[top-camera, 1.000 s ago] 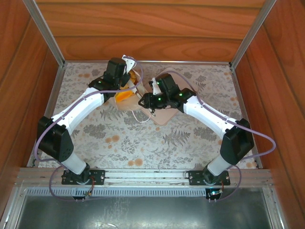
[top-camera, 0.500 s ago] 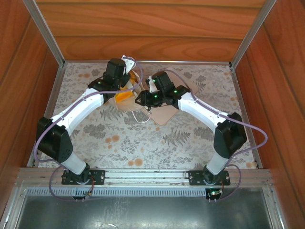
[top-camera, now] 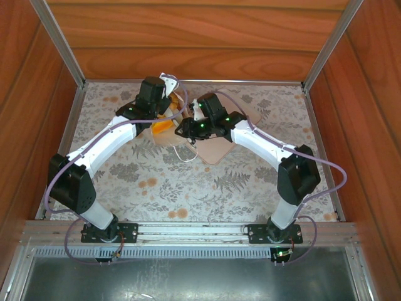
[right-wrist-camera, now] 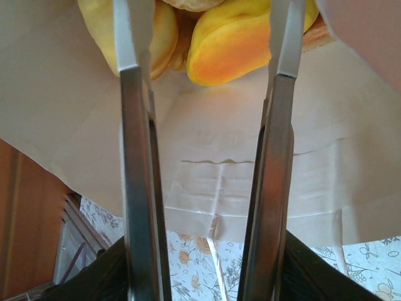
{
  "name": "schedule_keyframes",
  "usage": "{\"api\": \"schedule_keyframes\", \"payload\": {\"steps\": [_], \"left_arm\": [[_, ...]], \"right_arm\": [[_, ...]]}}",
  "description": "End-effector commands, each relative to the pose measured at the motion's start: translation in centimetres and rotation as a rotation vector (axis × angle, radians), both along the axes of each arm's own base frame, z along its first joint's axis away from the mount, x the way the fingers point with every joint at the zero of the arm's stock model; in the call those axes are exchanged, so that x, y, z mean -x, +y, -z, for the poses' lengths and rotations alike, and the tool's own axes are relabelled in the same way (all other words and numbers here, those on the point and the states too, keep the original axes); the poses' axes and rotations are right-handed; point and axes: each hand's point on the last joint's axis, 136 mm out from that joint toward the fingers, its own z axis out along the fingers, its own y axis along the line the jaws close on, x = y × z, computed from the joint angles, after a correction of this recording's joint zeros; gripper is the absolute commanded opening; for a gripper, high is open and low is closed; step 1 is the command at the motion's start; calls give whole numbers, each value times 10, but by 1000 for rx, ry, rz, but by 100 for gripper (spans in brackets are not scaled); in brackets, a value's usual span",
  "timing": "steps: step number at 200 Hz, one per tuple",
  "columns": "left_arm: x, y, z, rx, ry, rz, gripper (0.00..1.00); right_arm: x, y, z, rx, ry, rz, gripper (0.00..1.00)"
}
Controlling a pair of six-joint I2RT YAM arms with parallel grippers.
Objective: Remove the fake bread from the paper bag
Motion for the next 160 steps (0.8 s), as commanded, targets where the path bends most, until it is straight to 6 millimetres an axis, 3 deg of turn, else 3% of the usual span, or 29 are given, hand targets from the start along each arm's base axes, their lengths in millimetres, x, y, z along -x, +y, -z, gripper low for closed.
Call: {"api": "schedule_keyframes", "payload": {"steps": [1,55,81,85,113,160], "left_arm": [[3,-8,-33,78,-90,14,0],[2,-6,-30,69,-87,1,0],[0,-5,-30,71,-90,-15,0],[0,-4,-30,73,-90,-17,0],[-2,-5,-31,87,-94,-22,0],[-3,-5,-38,87,-108,-24,0]], "right_arm": [[-7,7,-19,-50,-35,-15,42],[1,-2,-26,-47,-53,-14,26],[9,-8,-26,-28,-61,-15,22],[12,-10,-39,-45,-85,-15,22],[23,-19,-50,-41,-102,-11,18],[43,-40,-54,-10,-100,2,15]]}}
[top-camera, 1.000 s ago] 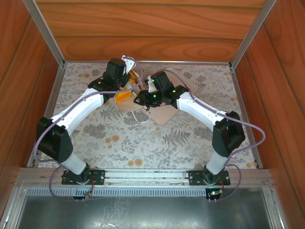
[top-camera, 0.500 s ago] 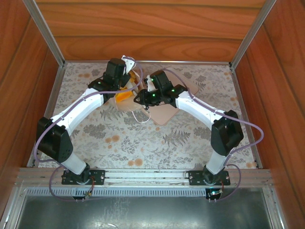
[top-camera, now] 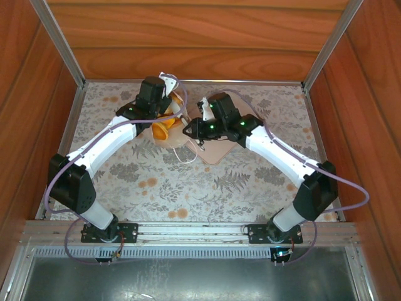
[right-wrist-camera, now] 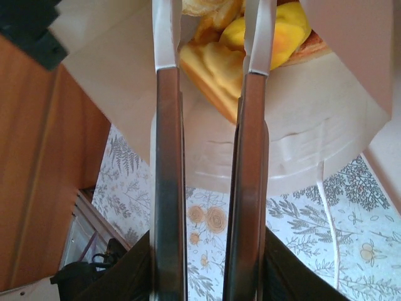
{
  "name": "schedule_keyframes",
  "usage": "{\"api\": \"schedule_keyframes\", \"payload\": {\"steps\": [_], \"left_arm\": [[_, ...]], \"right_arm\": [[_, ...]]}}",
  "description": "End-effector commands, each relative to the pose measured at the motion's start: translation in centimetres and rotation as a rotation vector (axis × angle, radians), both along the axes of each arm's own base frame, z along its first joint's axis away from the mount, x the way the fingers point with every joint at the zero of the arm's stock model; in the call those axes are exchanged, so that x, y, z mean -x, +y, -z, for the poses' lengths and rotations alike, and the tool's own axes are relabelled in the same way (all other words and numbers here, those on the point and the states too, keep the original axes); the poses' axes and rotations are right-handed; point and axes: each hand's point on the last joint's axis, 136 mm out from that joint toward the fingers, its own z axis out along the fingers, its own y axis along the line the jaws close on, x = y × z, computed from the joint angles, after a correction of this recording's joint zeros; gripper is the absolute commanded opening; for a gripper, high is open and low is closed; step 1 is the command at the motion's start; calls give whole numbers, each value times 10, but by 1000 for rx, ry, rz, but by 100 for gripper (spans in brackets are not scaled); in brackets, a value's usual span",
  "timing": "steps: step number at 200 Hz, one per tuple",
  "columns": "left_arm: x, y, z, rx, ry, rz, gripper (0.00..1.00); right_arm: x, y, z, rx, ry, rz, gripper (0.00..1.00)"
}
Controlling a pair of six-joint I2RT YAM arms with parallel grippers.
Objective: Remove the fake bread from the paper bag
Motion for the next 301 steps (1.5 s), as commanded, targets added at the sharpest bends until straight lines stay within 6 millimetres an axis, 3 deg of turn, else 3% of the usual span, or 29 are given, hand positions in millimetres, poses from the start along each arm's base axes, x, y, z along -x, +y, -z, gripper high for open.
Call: {"api": "schedule_keyframes", "payload": {"steps": [1,74,123,166,209,275,301], "left_arm": [[-3,-5,-36,65,-102,-10,0],[-5,1,-35,47,-104,-48,0],[-4,2,-31,49,-98,-52,0],[-3,2,-30,54,-94,-48,0],[-1,0,-28,60,-88,-35,0],[1,-3,-29,49,-85,-13,0],[1,-3,-29,42,-85,-7,0]], "right_arm": [[14,-9,-4,10,-22,-13,15],[51,-53,-3,76,8,23,12],[75,-86,-17,100,-4,68,12],[82,-128,-35,145,-63,179,13],[59,-165,-45,101,-63,351,16],[-15,-171,-34,-83,111,443,15],[-48,-175,-20,-177,200,459,15]]}}
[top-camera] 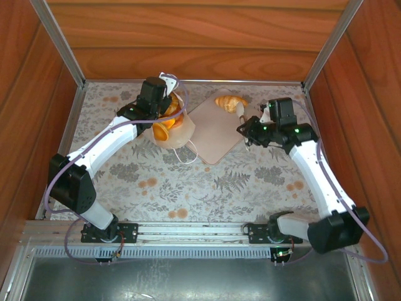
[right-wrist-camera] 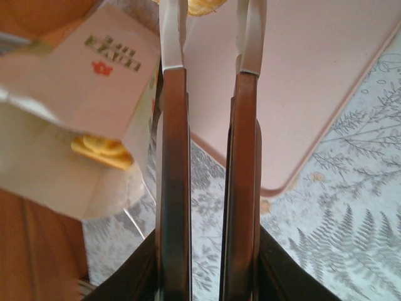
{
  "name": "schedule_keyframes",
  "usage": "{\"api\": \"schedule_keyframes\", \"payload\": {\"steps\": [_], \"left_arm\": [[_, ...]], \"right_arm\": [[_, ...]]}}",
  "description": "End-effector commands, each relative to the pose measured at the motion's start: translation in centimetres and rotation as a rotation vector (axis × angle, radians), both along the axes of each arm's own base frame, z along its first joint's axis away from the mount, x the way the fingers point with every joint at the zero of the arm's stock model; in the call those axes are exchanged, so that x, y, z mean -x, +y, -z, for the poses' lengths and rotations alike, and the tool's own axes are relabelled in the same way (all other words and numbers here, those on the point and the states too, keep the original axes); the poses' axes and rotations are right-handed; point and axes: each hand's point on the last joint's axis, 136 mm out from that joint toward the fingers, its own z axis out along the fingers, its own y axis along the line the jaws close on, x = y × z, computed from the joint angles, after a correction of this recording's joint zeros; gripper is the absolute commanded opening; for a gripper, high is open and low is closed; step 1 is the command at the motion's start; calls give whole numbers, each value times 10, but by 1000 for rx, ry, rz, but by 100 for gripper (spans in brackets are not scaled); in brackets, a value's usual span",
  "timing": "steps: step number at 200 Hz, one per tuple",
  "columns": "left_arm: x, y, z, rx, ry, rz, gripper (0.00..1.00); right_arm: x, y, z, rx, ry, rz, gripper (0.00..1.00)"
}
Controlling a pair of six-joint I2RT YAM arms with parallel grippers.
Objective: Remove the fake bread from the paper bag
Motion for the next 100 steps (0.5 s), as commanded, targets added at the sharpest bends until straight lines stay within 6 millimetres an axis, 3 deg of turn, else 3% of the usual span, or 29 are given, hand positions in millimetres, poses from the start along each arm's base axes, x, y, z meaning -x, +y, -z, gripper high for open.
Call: {"api": "schedule_keyframes", "payload": {"steps": [1,35,100], "left_arm": [[1,-3,-28,38,-80,13,0],[1,-4,-27,35,-77,20,0],[0,-4,-24,26,-72,19,0]], "right_arm": [[-27,11,-19,-184,-35,-29,15],[-63,-1,5,-276,35,20,16],[-110,-9,41,-389,132,58,21]]}}
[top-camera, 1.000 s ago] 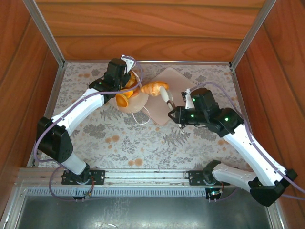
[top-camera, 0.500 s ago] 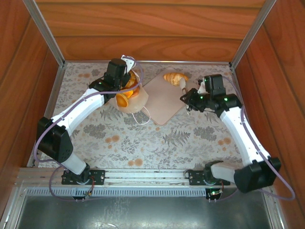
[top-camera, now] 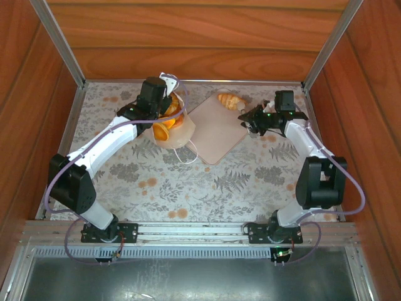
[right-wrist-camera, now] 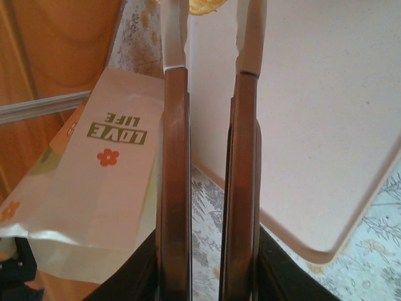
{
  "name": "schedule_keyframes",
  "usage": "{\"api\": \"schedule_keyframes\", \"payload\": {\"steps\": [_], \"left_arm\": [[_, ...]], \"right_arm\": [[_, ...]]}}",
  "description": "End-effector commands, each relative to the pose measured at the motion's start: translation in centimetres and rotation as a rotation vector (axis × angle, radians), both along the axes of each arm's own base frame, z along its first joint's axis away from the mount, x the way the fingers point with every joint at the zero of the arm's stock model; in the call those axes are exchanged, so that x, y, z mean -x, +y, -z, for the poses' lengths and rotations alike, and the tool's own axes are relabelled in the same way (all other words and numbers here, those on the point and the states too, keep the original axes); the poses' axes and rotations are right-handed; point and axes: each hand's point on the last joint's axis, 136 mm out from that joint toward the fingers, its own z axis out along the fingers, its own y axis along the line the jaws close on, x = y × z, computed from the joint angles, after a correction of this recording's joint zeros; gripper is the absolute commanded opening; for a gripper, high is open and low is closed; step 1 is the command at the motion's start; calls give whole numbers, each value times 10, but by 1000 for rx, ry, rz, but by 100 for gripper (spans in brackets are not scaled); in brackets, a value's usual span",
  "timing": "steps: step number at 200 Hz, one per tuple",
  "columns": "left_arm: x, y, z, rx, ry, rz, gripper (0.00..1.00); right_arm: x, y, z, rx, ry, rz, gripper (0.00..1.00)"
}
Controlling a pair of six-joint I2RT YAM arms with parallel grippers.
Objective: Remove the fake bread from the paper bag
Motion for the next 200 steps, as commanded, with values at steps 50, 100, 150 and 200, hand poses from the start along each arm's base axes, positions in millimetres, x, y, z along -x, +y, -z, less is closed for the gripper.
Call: {"api": "schedule_keyframes", "payload": {"steps": [50,100,150,200], "left_arm": [[0,-3,-21,19,-67,14,0],[0,-3,-20,3,-67,16,0],[-3,-3,-16,-19,-62,12,0],[-6,-4,-15,-26,-61,7,0]], "right_arm": [[-47,4,9,-136,4,2,23],[-62,3,26,-166,31,50,35],[-63,4,27,-178,30,45,47],[-56,5,19,-178,13,39,52]]}}
